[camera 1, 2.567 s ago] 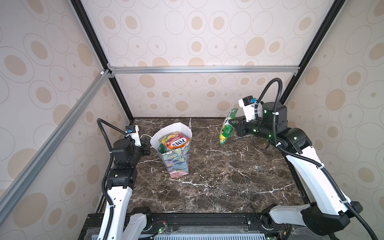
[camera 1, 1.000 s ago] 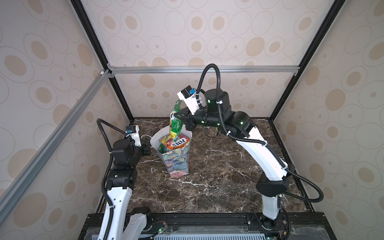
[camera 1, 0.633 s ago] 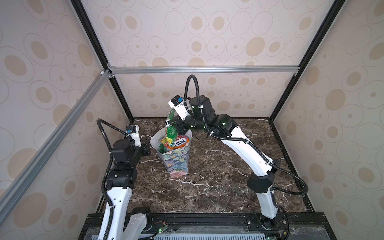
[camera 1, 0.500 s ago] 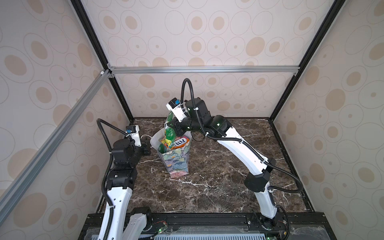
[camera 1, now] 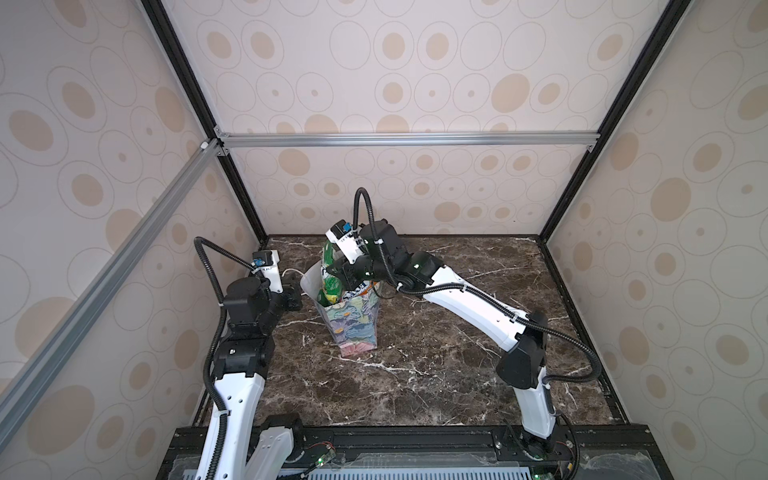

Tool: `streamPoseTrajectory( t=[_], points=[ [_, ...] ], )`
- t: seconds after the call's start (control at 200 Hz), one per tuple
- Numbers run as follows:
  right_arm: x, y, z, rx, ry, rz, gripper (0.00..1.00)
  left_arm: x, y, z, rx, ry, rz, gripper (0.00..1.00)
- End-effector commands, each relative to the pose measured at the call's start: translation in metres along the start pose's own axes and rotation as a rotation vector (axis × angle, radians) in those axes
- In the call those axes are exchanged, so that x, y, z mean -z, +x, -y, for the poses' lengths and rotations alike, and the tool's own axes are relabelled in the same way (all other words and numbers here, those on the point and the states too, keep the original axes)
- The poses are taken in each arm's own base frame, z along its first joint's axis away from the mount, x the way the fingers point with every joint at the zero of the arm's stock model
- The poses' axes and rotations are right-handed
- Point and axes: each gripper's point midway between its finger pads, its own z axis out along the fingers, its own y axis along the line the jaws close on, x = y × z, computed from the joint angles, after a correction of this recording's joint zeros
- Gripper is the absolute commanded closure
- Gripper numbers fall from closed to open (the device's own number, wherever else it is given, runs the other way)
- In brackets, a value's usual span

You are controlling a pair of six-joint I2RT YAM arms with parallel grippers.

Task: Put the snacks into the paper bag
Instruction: 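Lower the tea packet into the bag with the right gripper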

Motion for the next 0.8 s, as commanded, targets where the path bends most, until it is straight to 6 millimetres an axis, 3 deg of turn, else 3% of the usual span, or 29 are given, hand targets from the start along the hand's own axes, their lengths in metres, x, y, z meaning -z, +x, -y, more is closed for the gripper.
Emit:
streamPoseTrajectory(
  t=[0.0, 0.2, 0.34, 0.39, 0.475, 0.655, 0.795],
  points=[
    [0.027, -0.033, -0.013, -0.005, -0.029, 0.128, 1.00, 0.003, -0.010, 0.000, -0.011, 0.001, 0.035, 1.00],
    [0.040, -0.003, 0.014, -0.008, 0.110, 0.024, 1.00, 0.004, -0.010, 0.001, -0.012, 0.003, 0.039, 1.00],
    [0.058, 0.012, 0.039, 0.054, 0.272, -0.055, 0.84, 0.004, -0.010, 0.001, -0.011, 0.005, 0.039, 1.00],
    [0.066, 0.012, 0.047, 0.081, 0.333, -0.073, 0.71, 0.004, -0.010, 0.001, -0.012, 0.005, 0.038, 1.00],
    [0.080, 0.008, 0.056, 0.116, 0.406, -0.088, 0.65, 0.003, -0.010, 0.001, -0.010, 0.004, 0.037, 1.00],
    [0.084, -0.010, 0.029, 0.187, 0.358, -0.047, 0.59, 0.003, -0.010, 0.001, -0.011, 0.003, 0.035, 1.00],
    [0.067, -0.020, -0.006, 0.214, 0.249, -0.017, 0.55, 0.002, -0.009, 0.000, -0.011, 0.000, 0.032, 1.00]
  ],
)
